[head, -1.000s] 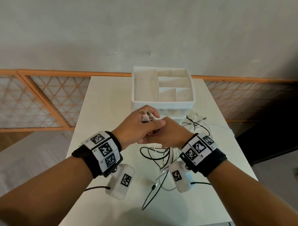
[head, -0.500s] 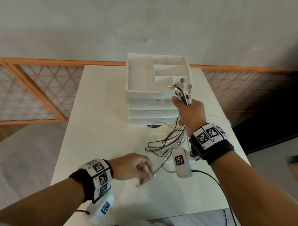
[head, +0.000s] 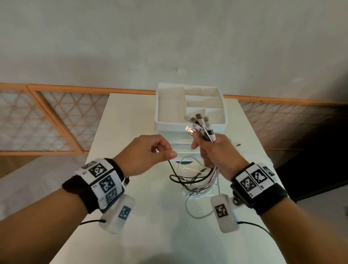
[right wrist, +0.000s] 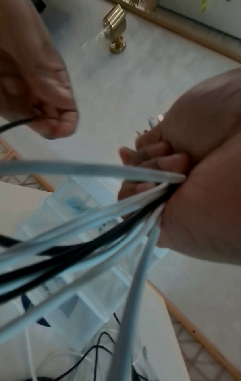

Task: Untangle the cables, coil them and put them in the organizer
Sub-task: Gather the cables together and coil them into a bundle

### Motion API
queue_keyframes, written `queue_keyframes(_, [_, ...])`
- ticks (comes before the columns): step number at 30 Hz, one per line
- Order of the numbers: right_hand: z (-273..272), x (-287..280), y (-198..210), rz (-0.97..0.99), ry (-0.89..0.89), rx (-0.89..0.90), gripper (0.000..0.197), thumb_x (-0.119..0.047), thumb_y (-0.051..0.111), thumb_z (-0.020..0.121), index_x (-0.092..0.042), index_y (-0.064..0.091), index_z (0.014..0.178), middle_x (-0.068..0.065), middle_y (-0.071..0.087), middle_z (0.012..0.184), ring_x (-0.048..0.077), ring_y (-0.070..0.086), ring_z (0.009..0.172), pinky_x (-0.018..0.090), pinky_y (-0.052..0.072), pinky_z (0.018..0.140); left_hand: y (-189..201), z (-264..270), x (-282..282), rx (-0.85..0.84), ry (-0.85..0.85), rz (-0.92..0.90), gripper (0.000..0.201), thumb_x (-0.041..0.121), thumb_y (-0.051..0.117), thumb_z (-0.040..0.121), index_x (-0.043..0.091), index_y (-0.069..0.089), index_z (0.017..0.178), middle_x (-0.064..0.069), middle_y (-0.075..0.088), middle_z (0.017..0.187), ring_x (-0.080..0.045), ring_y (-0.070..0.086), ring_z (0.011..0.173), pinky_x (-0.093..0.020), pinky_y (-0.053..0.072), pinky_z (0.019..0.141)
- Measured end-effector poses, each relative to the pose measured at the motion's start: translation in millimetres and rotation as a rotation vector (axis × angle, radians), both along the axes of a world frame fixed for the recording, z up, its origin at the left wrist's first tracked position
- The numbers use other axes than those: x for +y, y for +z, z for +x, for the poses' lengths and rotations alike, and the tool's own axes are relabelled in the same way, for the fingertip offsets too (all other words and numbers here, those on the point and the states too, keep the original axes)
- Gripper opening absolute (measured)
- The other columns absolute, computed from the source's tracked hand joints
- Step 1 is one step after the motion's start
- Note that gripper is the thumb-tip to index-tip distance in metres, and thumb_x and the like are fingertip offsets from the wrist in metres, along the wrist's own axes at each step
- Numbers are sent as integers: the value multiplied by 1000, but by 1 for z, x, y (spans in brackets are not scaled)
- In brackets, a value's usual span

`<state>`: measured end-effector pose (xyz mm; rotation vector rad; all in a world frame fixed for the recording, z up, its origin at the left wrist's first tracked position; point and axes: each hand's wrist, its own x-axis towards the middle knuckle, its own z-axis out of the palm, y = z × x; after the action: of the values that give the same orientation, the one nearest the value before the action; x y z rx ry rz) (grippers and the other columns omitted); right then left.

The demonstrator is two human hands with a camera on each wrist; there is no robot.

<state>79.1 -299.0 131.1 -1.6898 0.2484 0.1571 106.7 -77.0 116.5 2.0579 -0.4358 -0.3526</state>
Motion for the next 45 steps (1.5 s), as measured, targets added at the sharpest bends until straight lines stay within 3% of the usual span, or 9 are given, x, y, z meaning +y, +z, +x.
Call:
queue_keyframes(6, [30,-14,17,275,-390,-232,16,-15,59,99,-15,50,86,-6,38,51,12,34,43,30,32,49,9,-12,7,111,-462,386,16,39,66,92,30,78,97,18,66,63,4,57,64,-12,43,65])
queue_keyframes(12, [18,26,18,67,-13,-155,21,-22,52,104,-5,51,116,3,65,66,23,62,57,35,50,56,48,-10,-37,-224,-324,190,15,33,70,89,21,78,88,12,69,68,1,58,58,-11,39,58])
queue_keyframes(16, [0,32,11,-7,184,-44,14,-23,52,103,-12,58,97,1,47,53,15,39,39,23,35,42,54,5,-28,-249,-236,237,22,38,83,75,27,65,68,15,60,58,1,52,54,-12,36,54])
queue_keyframes(22, [-2,-2,-1,-87,131,55,17,-24,56,102,-23,54,85,-3,34,51,14,27,43,28,24,46,32,21,28,-112,-185,386,37,64,50,85,35,72,91,9,67,80,-9,57,71,-23,43,68])
queue_keyframes(28, [-6,18,5,-46,335,115,14,-25,51,102,-12,56,96,10,49,54,17,38,37,21,30,36,39,13,-4,-248,-323,504,26,36,47,102,27,68,115,3,56,86,-11,54,84,-22,41,76])
queue_keyframes(31, [-4,29,7,-22,342,43,27,-41,57,98,-16,54,89,5,48,50,21,39,41,21,33,38,40,13,-16,-288,-216,374,4,27,56,98,26,57,102,11,60,85,-8,58,78,-16,41,67])
queue_keyframes(37, [-3,22,-3,-81,349,10,24,-8,64,96,-14,45,82,1,36,52,16,33,42,27,35,46,39,19,-5,188,185,-266,43,2,61,90,21,48,127,-7,60,112,-20,63,78,-34,53,73])
queue_keyframes(41, [-3,25,-3,-176,411,-63,23,-11,66,95,-17,48,83,-11,43,51,9,40,39,23,38,43,34,18,-9,565,287,-604,50,44,56,94,6,52,126,-17,64,103,-30,66,90,-45,55,87])
queue_keyframes(45, [-1,36,1,-297,517,-122,16,-19,67,95,-21,59,109,-6,54,51,13,50,38,26,47,45,36,7,-26,505,165,-505,64,65,47,78,14,60,115,-11,74,109,-26,68,108,-41,49,103])
